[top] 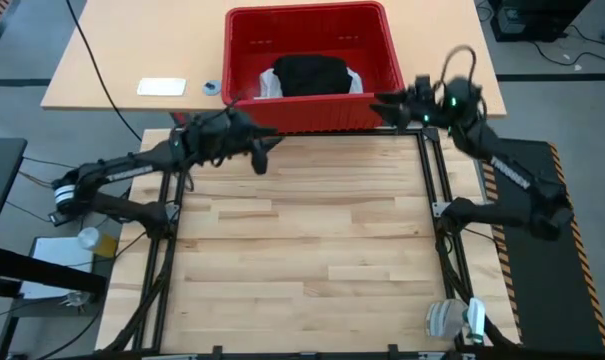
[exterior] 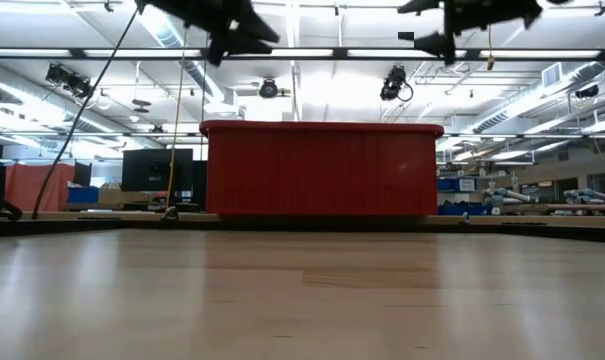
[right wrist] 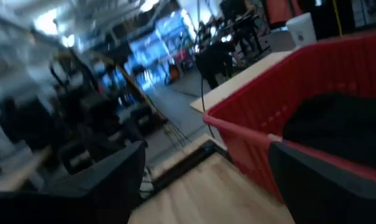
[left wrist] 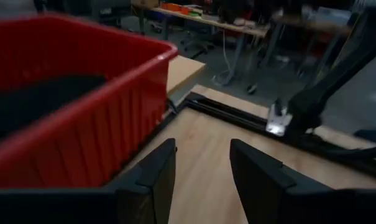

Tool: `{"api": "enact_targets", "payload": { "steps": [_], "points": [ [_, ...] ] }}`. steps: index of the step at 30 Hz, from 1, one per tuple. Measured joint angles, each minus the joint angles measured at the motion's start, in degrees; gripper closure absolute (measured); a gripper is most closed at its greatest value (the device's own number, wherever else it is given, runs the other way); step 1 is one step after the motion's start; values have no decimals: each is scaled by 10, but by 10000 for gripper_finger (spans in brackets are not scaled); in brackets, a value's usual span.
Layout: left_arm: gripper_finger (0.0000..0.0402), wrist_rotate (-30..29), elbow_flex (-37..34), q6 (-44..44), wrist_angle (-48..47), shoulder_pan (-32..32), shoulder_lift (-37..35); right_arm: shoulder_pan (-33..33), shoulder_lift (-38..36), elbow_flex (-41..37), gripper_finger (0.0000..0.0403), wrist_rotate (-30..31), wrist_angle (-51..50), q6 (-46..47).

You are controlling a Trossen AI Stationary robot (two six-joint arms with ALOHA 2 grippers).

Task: Fold laundry
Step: Return to Home Position

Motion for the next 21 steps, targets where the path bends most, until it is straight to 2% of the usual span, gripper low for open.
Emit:
{"api": "enact_targets", "payload": {
  "steps": [4, 8, 12, 18, 21],
  "points": [
    [246, -1, -105, -70, 35, -7, -62, 25, -61, -123, 57, 54, 95, 89],
    [246, 0, -200, -103, 64, -9, -137, 45, -109, -210, 57, 111, 158, 141],
    [246, 19, -283, -116, 64, -9, -225, 51, -158, -276, 57, 160, 186, 204],
    [246, 88, -385, -142, 68, -9, -364, 51, -245, -359, 57, 236, 209, 275],
    [246, 90, -432, -156, 67, -9, -417, 51, -280, -396, 57, 273, 212, 321]
  ]
}}
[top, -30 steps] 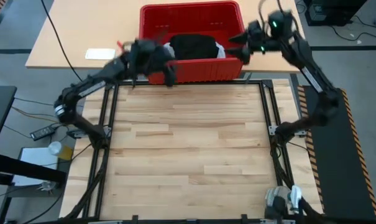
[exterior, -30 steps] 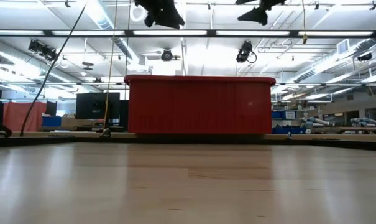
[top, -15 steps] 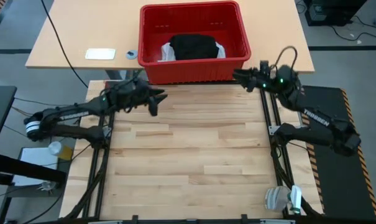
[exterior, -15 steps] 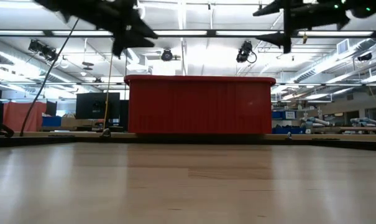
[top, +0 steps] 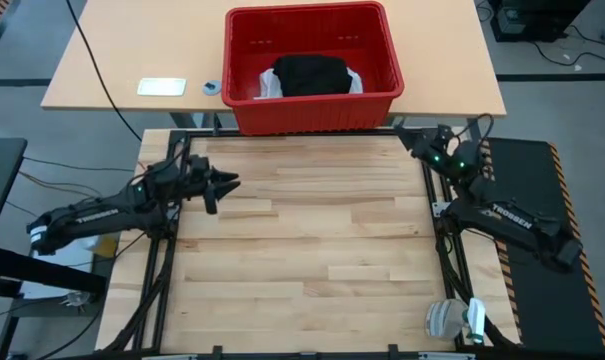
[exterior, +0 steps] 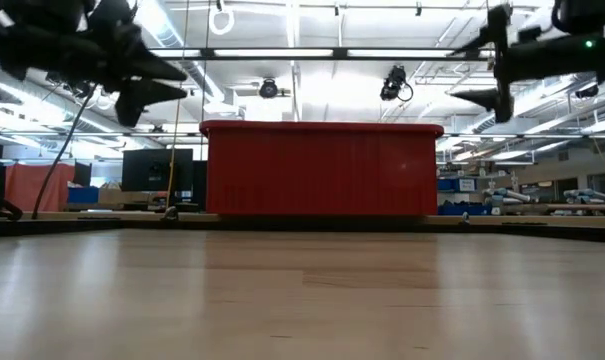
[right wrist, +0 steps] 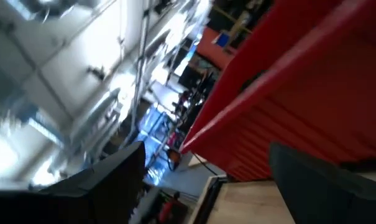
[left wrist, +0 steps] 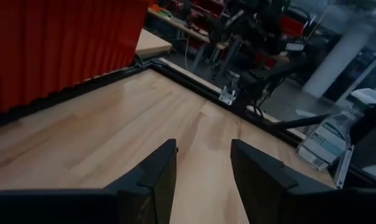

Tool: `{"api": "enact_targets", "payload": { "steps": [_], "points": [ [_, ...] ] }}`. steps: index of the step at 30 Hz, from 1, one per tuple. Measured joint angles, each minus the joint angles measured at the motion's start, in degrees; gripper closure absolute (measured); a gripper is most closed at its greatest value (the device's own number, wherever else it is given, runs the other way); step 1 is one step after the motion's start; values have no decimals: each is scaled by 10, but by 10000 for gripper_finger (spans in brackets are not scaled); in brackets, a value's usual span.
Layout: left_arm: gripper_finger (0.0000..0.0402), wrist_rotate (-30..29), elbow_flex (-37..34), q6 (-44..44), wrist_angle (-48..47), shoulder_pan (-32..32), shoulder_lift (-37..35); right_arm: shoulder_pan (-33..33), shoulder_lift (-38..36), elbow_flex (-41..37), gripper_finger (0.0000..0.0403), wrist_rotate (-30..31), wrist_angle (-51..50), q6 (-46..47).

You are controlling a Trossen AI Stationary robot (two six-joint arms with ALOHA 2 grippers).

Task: Fold laundry
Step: Return to Home Position

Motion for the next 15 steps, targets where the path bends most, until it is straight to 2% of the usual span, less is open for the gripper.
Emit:
{"api": "enact_targets", "payload": {
  "steps": [5, 12, 15],
  "points": [
    [248, 2, -56, -43, 0, -4, -70, 8, -27, -52, 57, 18, 14, 70],
    [298, 0, -105, -59, -6, -13, -138, 56, -31, -87, 57, 10, 48, 41],
    [325, -1, -128, -78, -13, -13, -147, 85, -31, -101, 57, -15, 55, 20]
  ]
}}
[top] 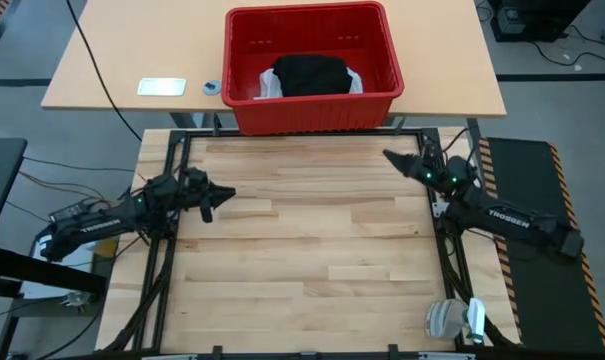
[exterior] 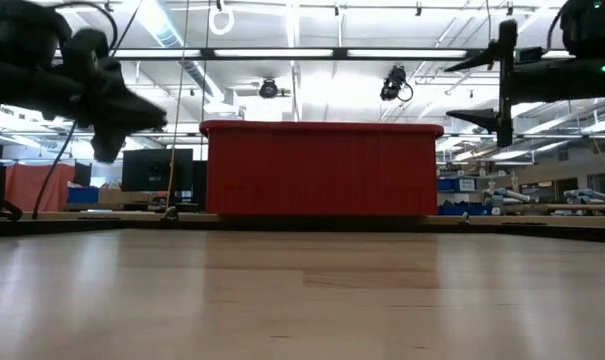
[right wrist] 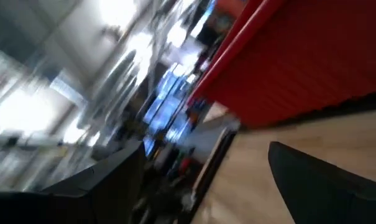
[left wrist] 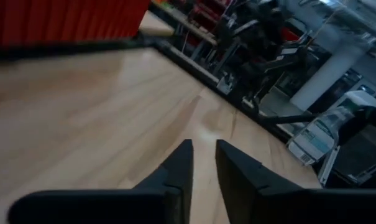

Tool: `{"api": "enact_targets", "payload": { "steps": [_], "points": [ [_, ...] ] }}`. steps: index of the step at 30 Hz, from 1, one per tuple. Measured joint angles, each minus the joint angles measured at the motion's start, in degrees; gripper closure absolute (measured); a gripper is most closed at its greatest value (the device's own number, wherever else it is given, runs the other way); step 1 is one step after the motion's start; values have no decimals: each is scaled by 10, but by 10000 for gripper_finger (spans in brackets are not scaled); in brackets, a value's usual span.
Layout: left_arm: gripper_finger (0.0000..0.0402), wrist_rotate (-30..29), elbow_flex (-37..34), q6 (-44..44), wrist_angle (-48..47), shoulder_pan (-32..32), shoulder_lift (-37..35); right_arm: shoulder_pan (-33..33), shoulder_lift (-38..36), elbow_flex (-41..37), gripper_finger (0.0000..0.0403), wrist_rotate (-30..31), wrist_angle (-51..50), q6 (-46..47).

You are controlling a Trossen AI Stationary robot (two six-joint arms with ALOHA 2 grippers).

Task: Fold laundry
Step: Return to Home Position

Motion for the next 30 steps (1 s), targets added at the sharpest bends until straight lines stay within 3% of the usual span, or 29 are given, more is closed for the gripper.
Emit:
{"api": "enact_targets", "payload": {
  "steps": [3, 8, 12, 18, 22, 25, 27, 30],
  "points": [
    [353, 4, -12, -27, 1, 0, -7, 27, -1, -16, 57, -5, 28, -11],
    [396, -7, -13, -26, -9, -1, -8, 60, -17, -76, 57, 39, 123, -19],
    [396, -29, -13, -30, -53, 0, -7, 80, -30, -76, 57, 80, 121, -44],
    [399, -45, -13, -39, -86, -1, -7, 97, -31, -76, 57, 86, 99, -64],
    [397, -50, -12, -38, -87, 0, -6, 98, -31, -76, 57, 35, 96, -95],
    [394, -50, -12, -18, -88, 0, -6, 98, -31, -76, 57, -24, 96, -172],
    [393, -50, -12, 28, -89, 0, -6, 98, -31, -76, 57, -65, 96, -240],
    [393, -50, -12, 164, -90, 0, -6, 98, -31, -76, 57, -109, 96, -303]
  ]
}}
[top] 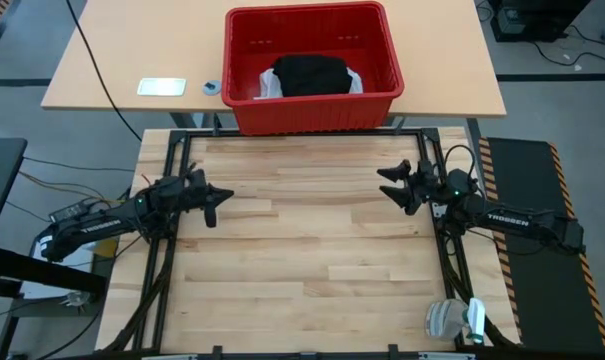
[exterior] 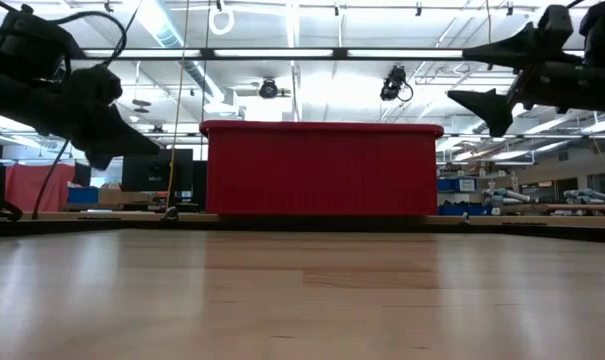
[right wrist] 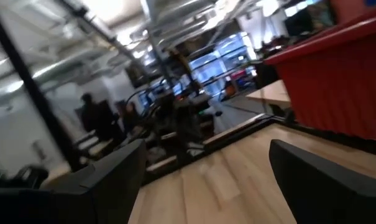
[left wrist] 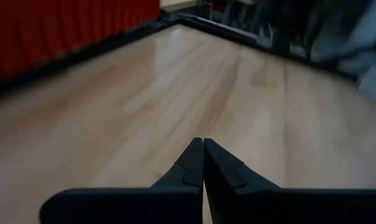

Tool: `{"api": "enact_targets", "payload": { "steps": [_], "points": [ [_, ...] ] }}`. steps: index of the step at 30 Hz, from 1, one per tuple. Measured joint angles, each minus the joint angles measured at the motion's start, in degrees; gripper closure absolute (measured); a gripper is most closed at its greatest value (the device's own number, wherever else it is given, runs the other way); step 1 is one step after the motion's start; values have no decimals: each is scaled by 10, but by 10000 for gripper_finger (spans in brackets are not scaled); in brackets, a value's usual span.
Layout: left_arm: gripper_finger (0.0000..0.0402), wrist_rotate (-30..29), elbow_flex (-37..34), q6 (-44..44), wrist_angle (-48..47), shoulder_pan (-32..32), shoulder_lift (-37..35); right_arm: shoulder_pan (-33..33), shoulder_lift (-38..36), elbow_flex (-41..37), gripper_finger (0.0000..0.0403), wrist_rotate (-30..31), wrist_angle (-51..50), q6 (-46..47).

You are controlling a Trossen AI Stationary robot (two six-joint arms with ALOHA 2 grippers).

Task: Fold laundry
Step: Return to Home Position

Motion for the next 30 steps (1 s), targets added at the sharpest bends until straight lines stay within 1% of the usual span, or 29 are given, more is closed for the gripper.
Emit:
{"api": "enact_targets", "payload": {
  "steps": [2, 5, 30],
  "points": [
    [393, 0, 0, 79, 2, 0, 0, 0, 0, 0, 57, -12, 0, -13],
    [393, 0, 0, 136, 2, 0, 0, 0, 0, 0, 57, -14, 0, -16],
    [392, 0, 0, 134, 3, 0, 0, 0, 0, 0, 57, -14, 0, -16]
  ]
}}
